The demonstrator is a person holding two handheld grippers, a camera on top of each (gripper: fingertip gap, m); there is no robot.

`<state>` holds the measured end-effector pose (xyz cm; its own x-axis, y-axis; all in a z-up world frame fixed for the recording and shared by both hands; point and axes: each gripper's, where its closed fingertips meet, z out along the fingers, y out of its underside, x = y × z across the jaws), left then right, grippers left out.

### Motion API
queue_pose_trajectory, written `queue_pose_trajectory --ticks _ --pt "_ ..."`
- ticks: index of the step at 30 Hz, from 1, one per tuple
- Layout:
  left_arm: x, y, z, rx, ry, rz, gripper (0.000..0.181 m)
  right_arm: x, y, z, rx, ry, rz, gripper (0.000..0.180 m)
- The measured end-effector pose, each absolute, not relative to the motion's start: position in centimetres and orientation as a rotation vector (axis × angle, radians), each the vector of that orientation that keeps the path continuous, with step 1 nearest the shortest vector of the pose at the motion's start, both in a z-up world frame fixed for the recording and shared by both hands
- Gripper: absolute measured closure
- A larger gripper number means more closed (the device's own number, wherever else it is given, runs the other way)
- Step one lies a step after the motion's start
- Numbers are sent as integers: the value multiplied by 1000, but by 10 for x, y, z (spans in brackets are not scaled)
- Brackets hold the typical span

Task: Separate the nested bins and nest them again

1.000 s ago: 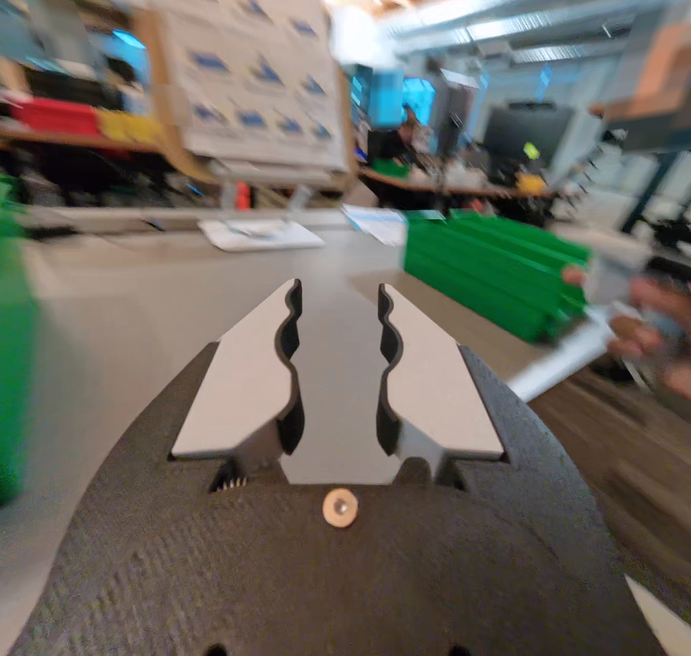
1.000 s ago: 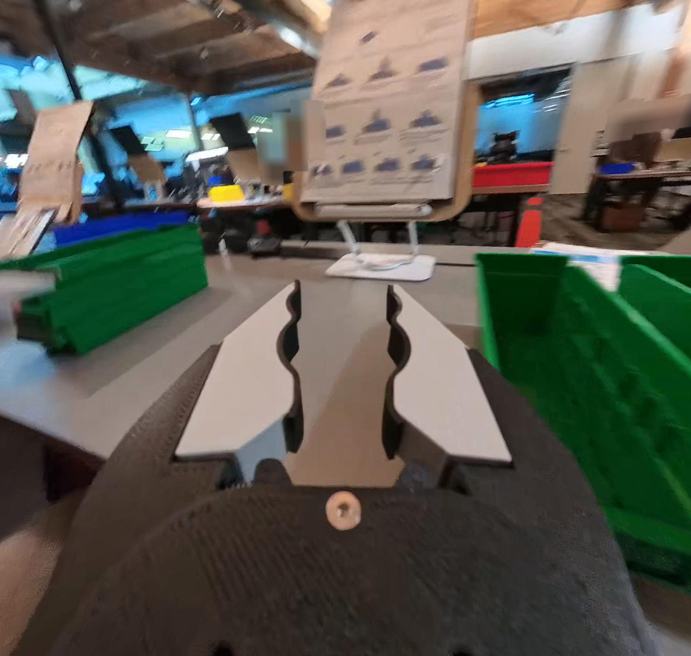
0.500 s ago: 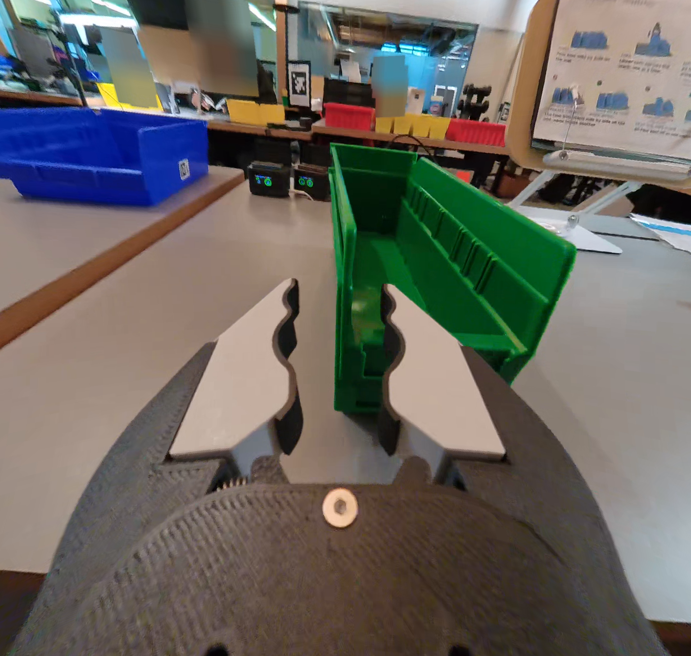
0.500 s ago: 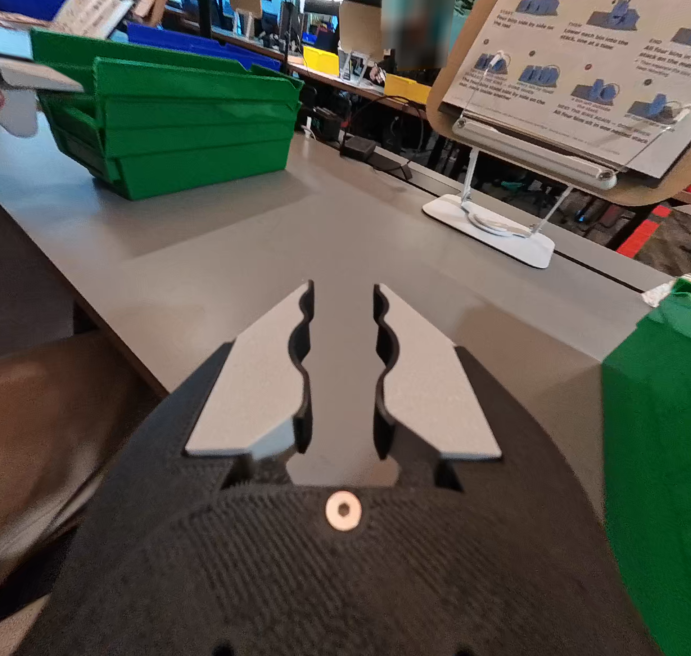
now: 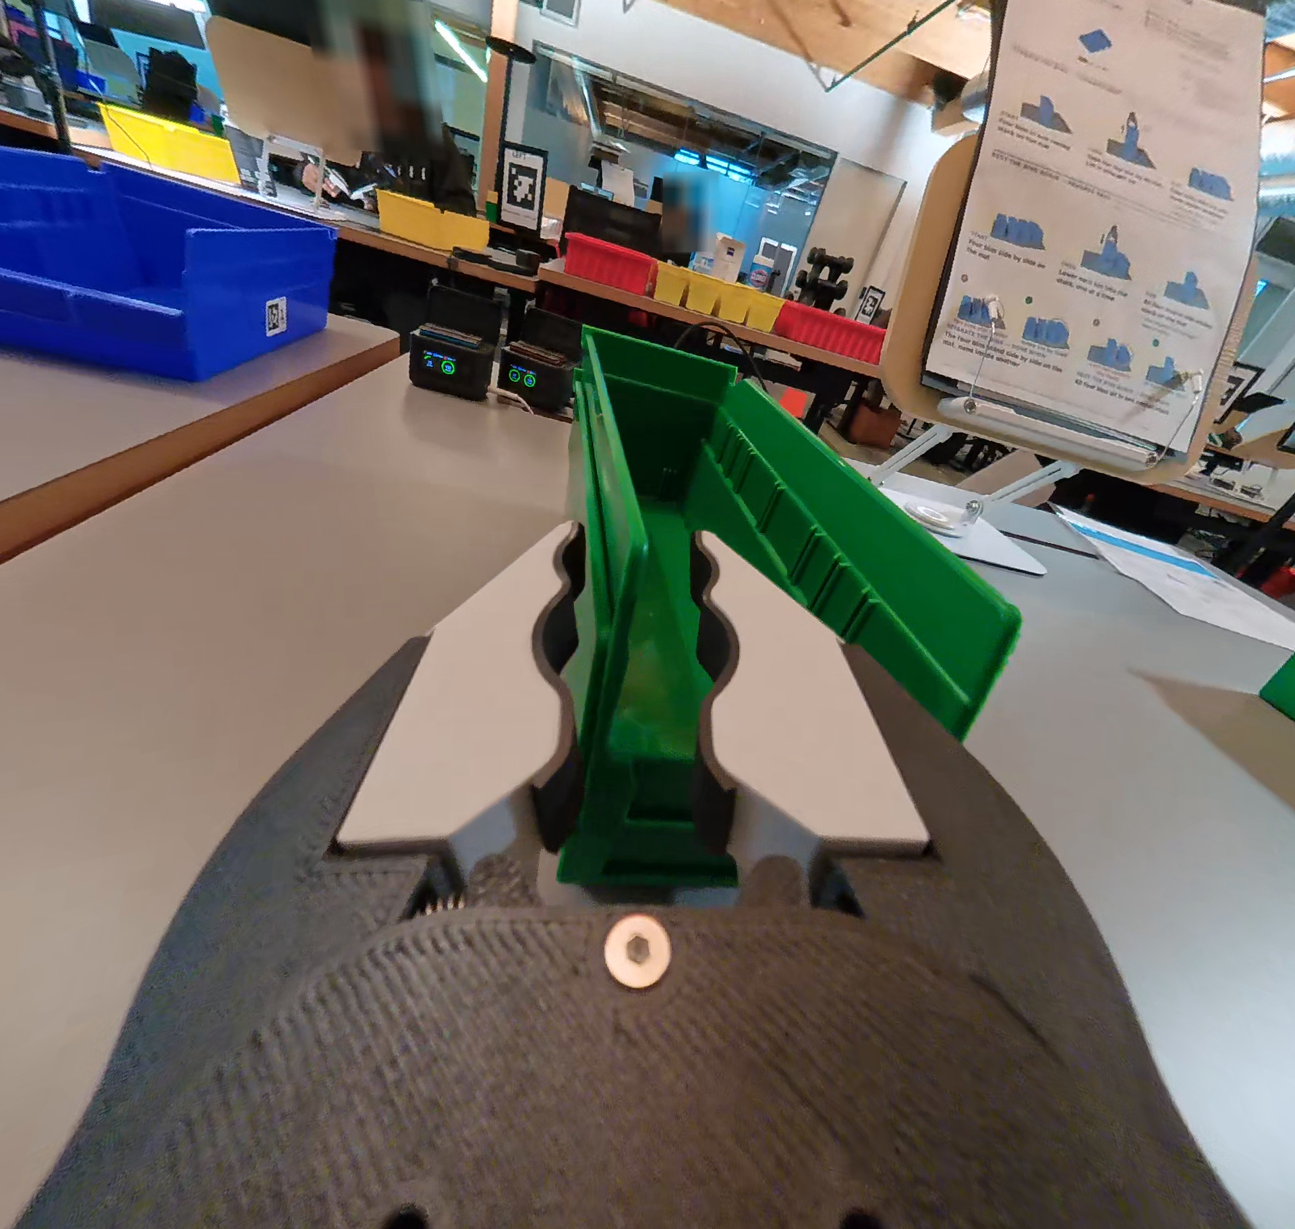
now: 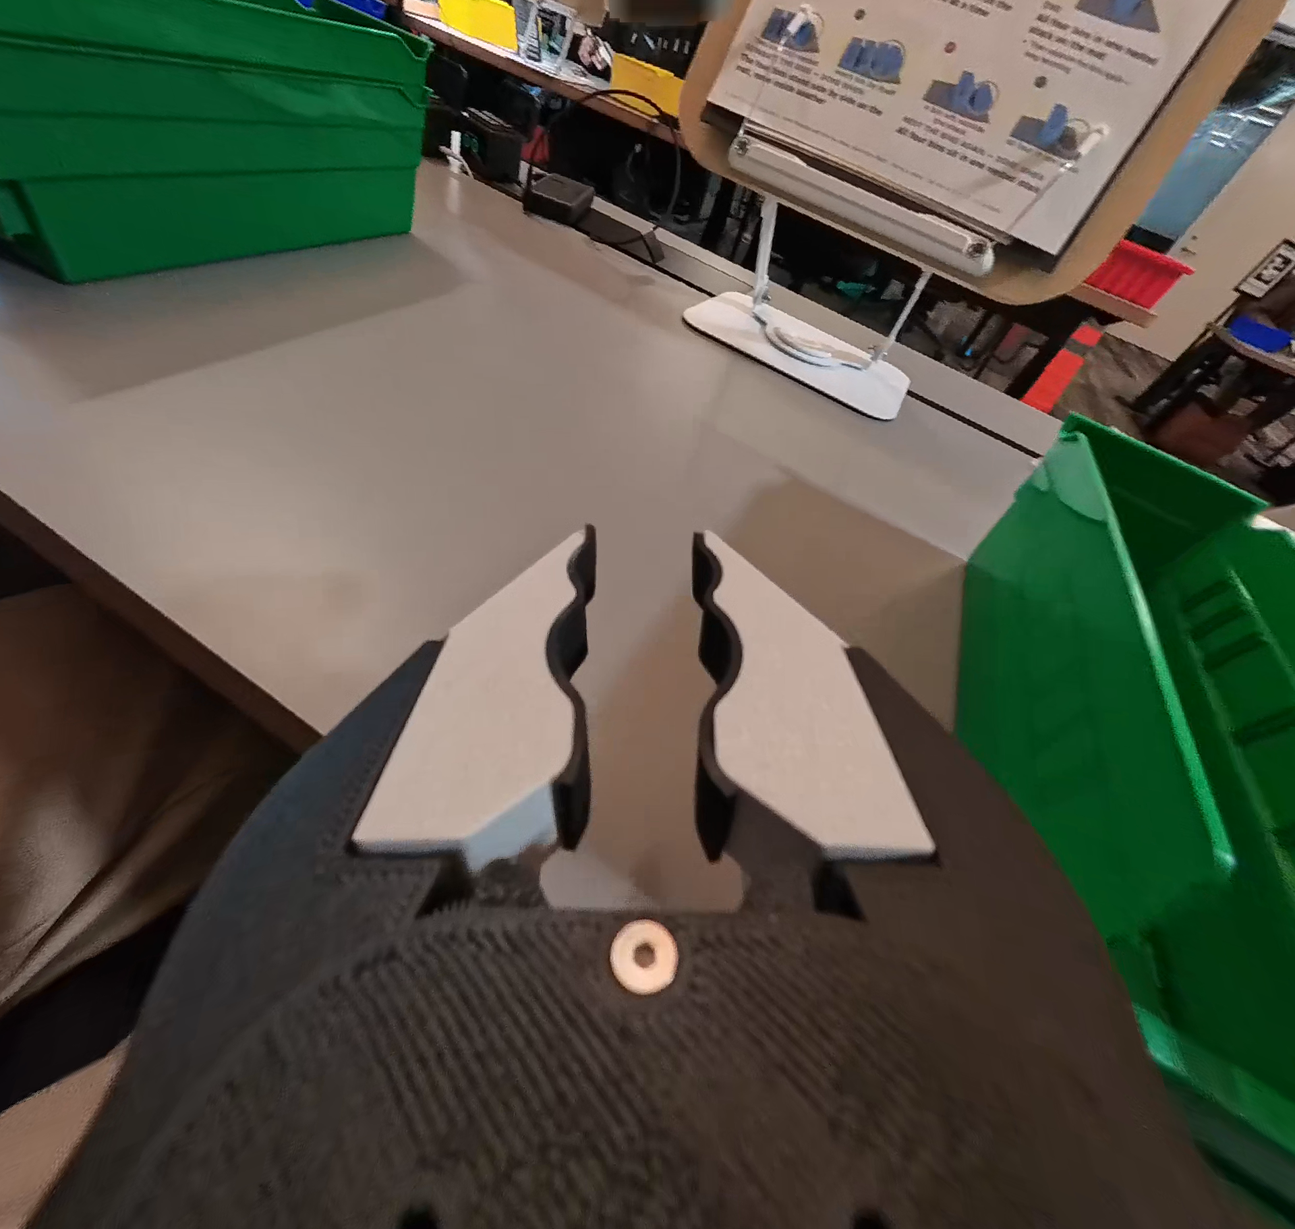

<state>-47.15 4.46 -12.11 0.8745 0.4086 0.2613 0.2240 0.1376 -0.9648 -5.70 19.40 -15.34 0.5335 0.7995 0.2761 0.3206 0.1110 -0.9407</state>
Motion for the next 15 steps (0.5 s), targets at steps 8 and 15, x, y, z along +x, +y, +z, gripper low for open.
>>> queue_pose_trajectory --ticks 8,15 --pt "-477 56 -115 -1412 -556 93 158 -42 193 -158 -1518 -988 457 155" --pt "-482 51 -112 -1408 -564 105 179 -44 196 -159 -1537 -970 476 157"
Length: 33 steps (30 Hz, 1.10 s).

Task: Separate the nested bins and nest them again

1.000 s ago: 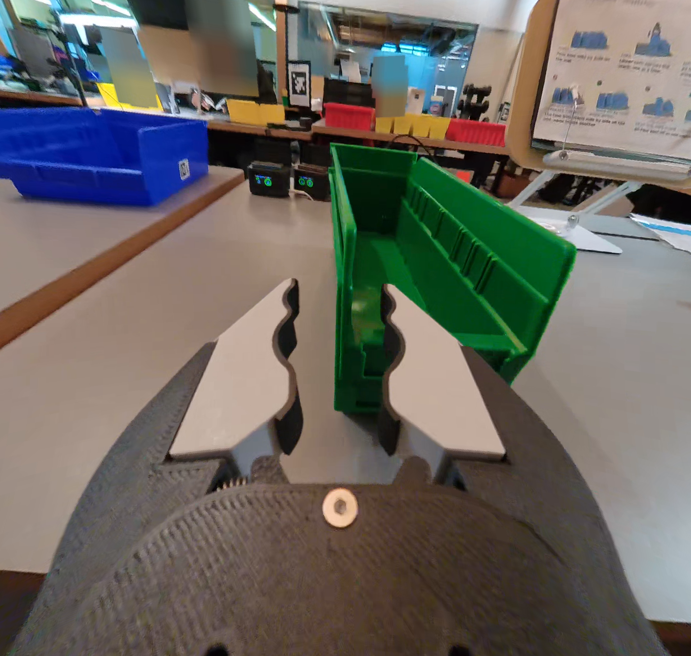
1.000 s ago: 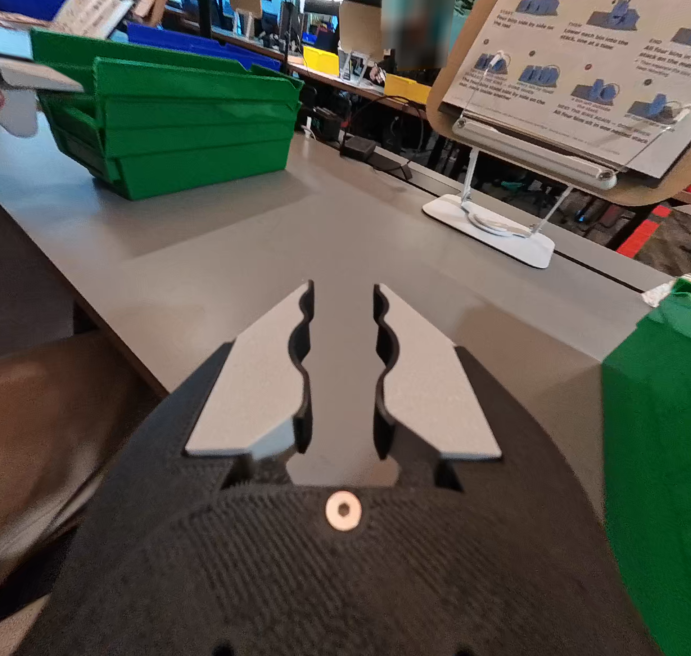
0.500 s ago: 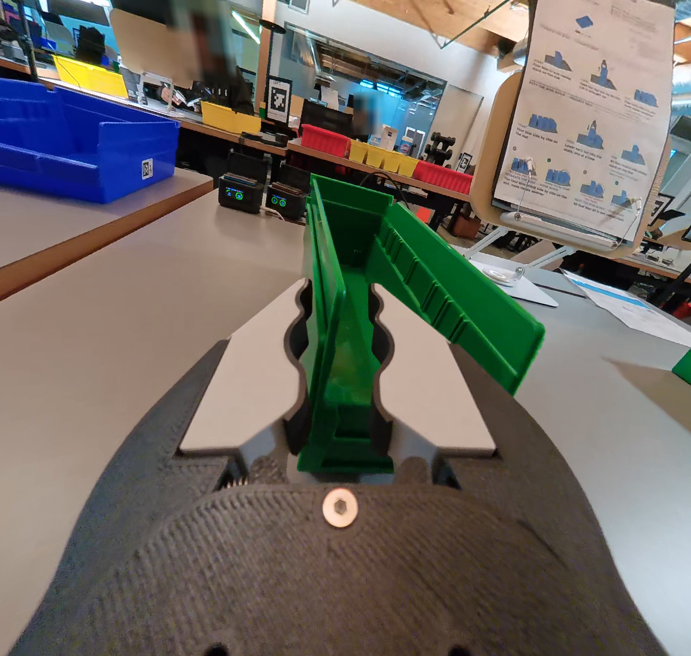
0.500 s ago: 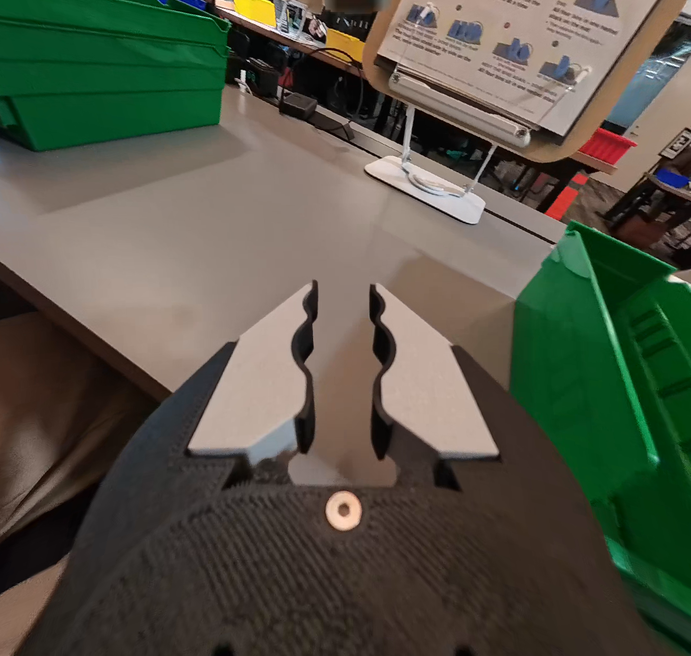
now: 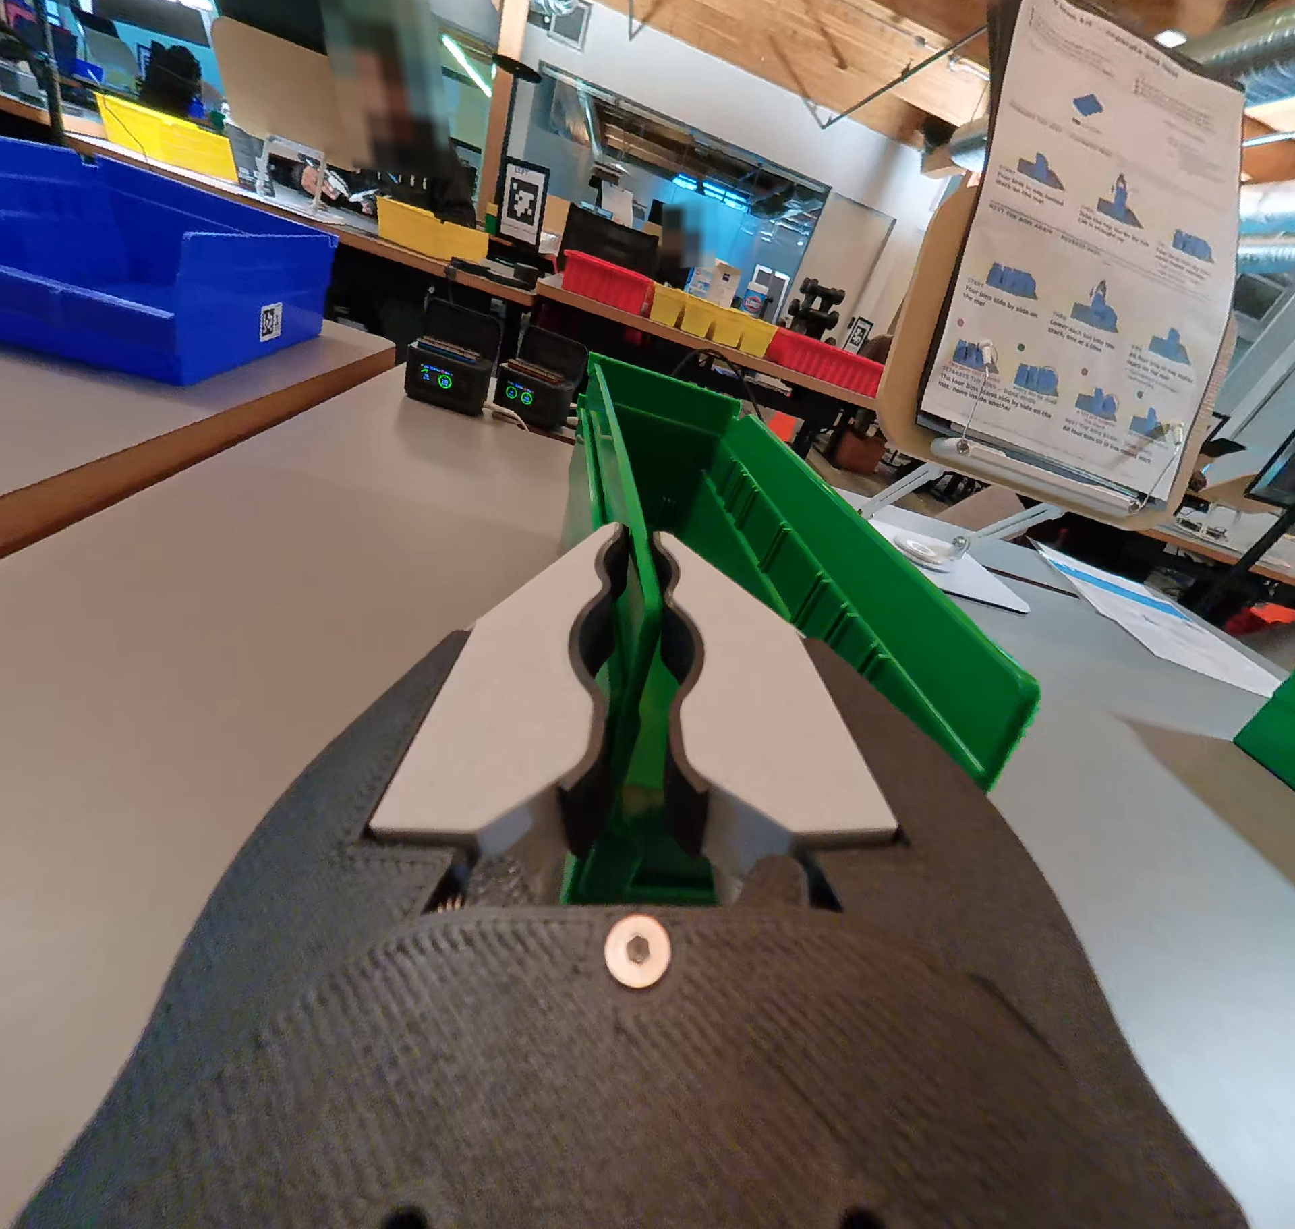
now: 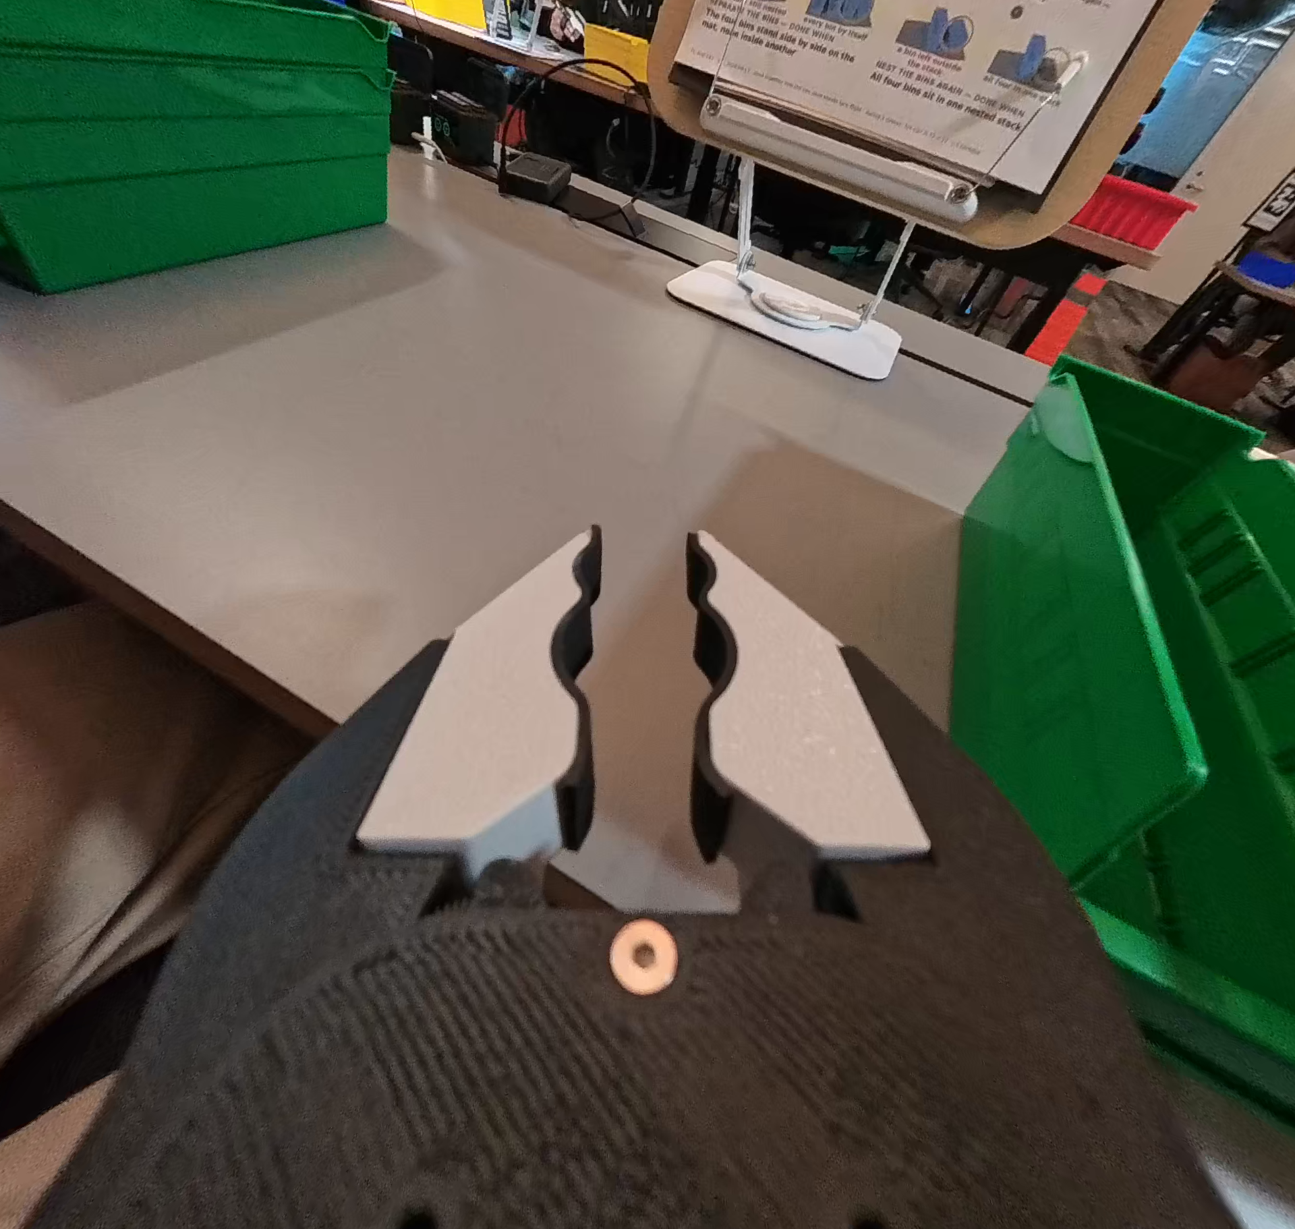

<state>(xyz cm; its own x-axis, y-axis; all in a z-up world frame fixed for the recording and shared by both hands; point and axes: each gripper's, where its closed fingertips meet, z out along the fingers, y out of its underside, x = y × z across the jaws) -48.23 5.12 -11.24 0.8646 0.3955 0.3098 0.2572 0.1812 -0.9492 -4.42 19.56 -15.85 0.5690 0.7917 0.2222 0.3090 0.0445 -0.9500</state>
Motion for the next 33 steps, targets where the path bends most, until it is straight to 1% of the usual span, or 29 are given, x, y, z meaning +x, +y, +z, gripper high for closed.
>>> queue_pose_trajectory --ticks 10,25,33 --pt "-476 42 -104 -1392 -569 144 181 -24 224 -153 -1567 -863 493 159" --pt "-474 18 -82 -1291 -554 100 181 -39 219 -151 -1539 -900 500 161" --pt "-464 27 -86 -1277 -596 7 181 -34 220 -151 -1541 -890 494 162"
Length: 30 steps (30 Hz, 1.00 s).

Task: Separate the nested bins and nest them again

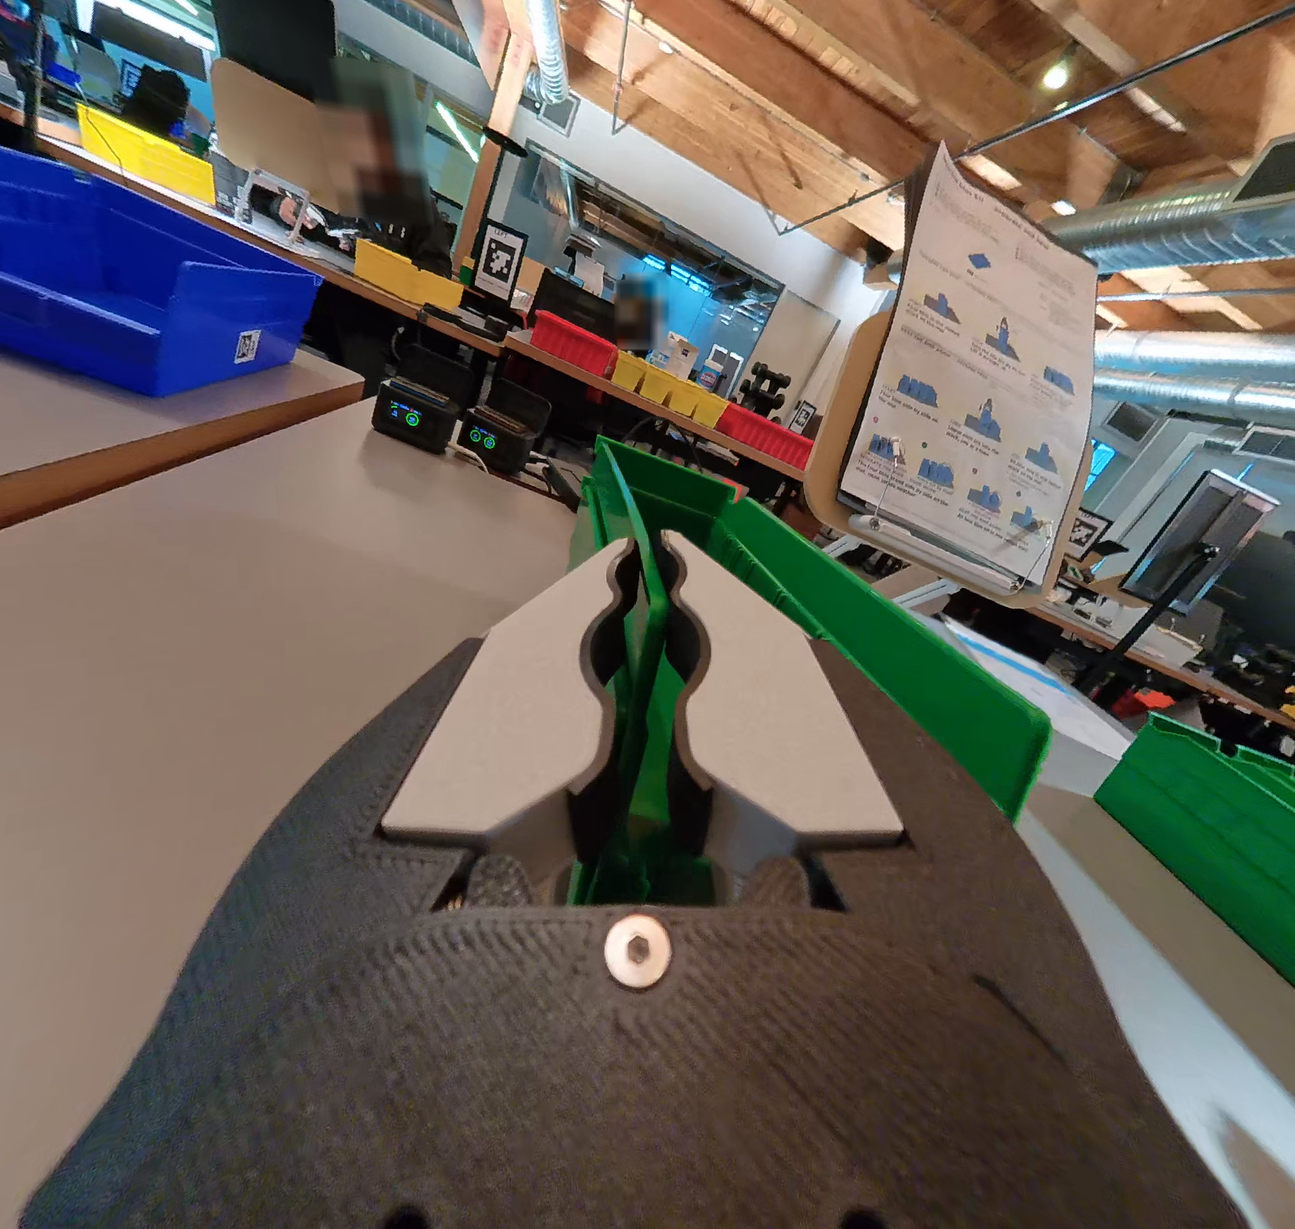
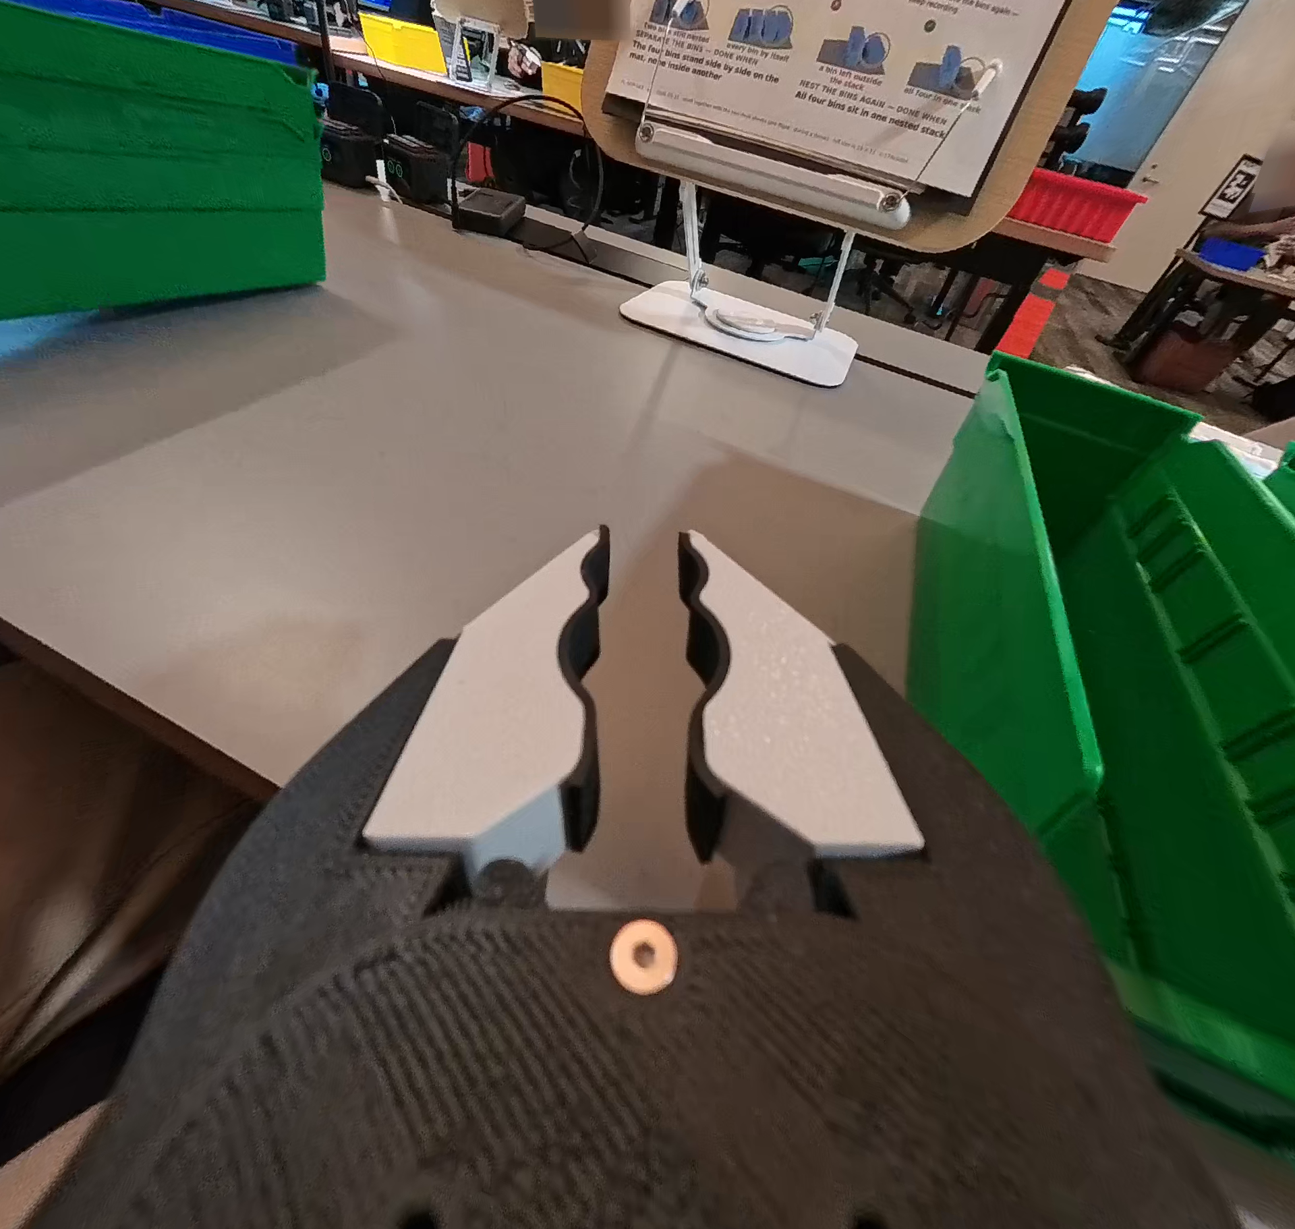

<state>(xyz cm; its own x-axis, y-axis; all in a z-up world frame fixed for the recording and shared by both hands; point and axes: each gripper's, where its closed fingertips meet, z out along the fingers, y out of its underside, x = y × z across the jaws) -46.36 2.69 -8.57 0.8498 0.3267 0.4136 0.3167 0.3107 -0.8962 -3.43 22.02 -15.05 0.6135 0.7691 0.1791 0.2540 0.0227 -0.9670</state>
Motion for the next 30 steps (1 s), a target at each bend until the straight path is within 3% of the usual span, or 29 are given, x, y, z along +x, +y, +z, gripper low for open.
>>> queue_pose_trajectory --ticks 15,30 --pt "-454 38 -98 -1348 -526 111 181 -25 225 -148 -1530 -909 432 161" --pt "-445 27 -101 -1345 -522 51 178 -33 226 -141 -1586 -844 653 159"
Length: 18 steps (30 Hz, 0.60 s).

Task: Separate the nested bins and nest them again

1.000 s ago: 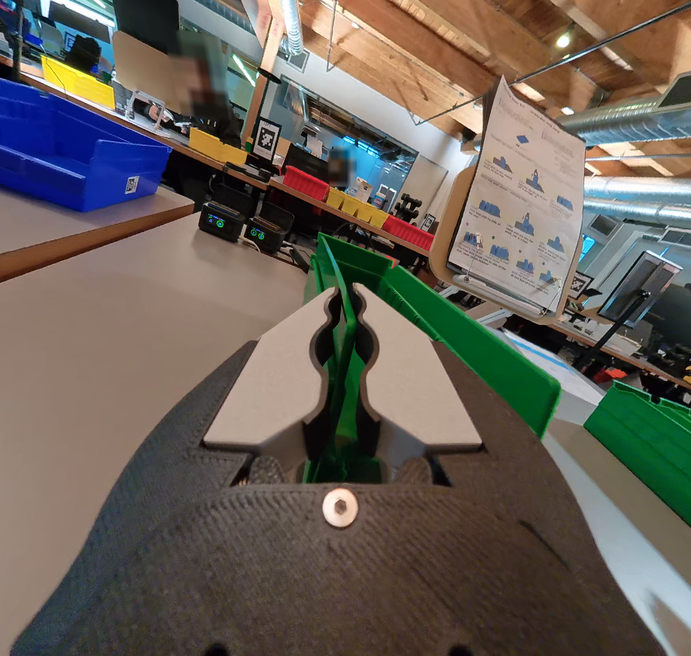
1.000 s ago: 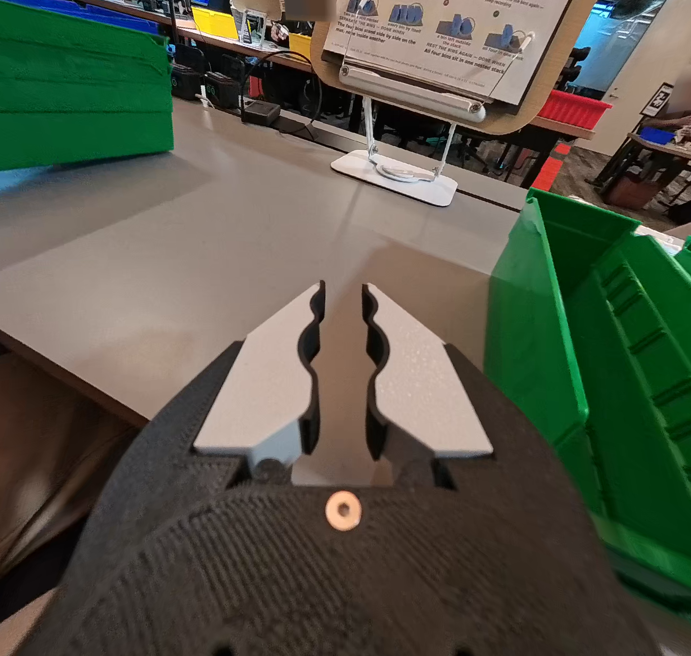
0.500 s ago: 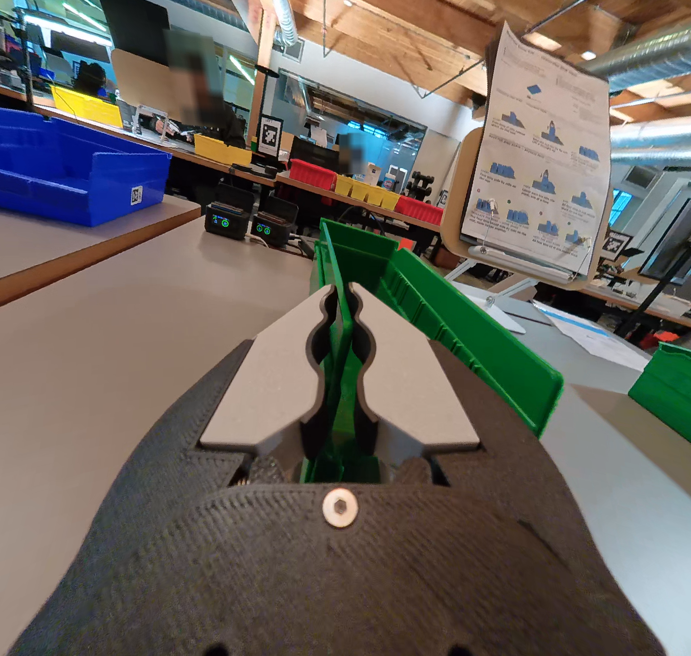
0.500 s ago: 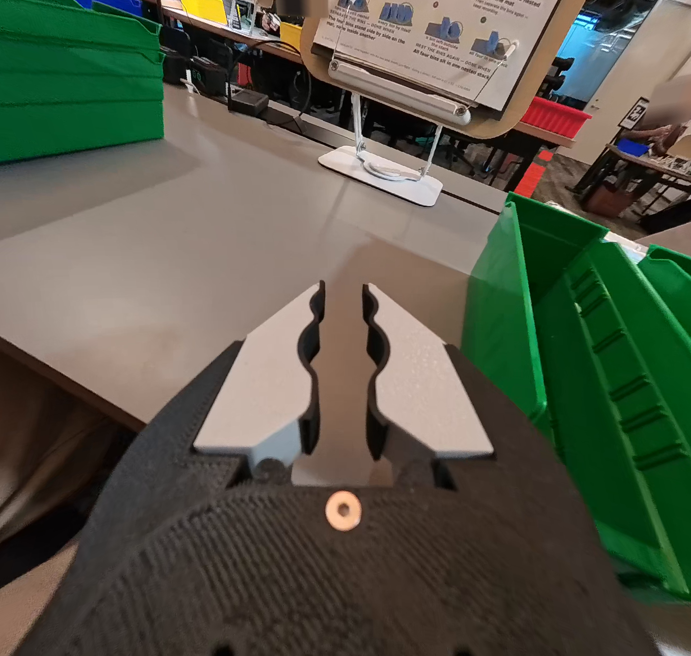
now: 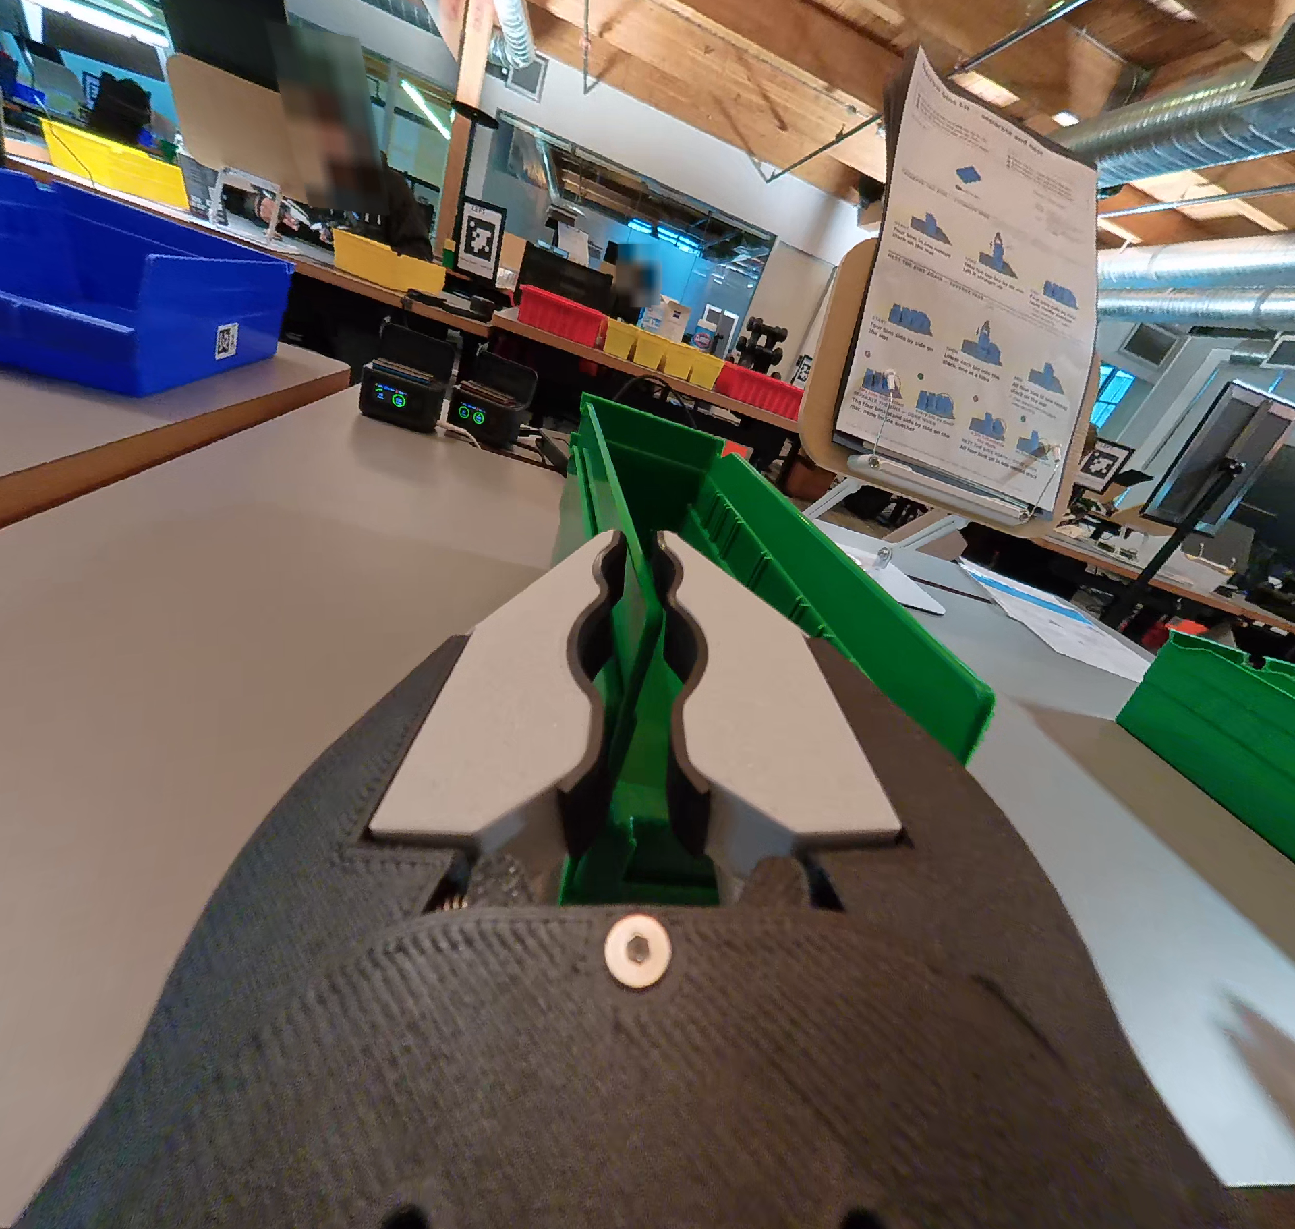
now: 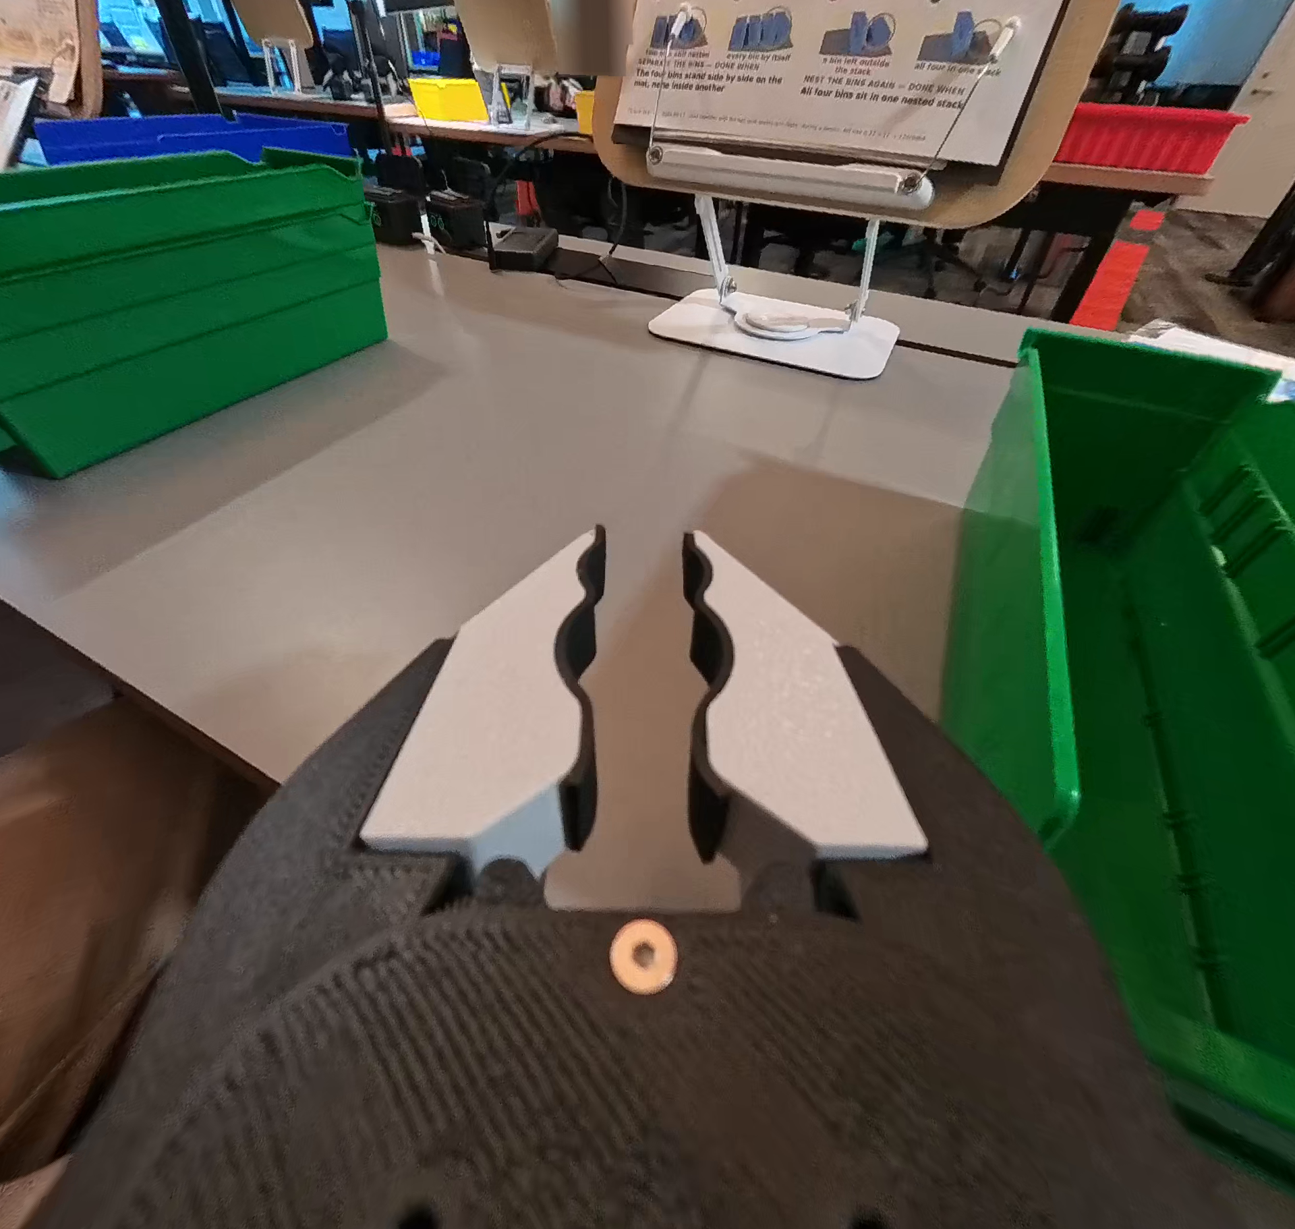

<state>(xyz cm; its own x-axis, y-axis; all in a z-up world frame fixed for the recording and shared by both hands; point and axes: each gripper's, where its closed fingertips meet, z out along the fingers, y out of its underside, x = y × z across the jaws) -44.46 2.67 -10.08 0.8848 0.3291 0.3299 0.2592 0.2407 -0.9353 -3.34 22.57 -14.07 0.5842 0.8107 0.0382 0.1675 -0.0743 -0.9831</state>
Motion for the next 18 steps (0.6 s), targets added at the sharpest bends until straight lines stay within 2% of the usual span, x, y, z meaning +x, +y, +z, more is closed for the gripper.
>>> queue_pose_trajectory --ticks 18 --pt "-443 29 -106 -1352 -494 90 178 -31 237 -157 -1651 -862 618 160"
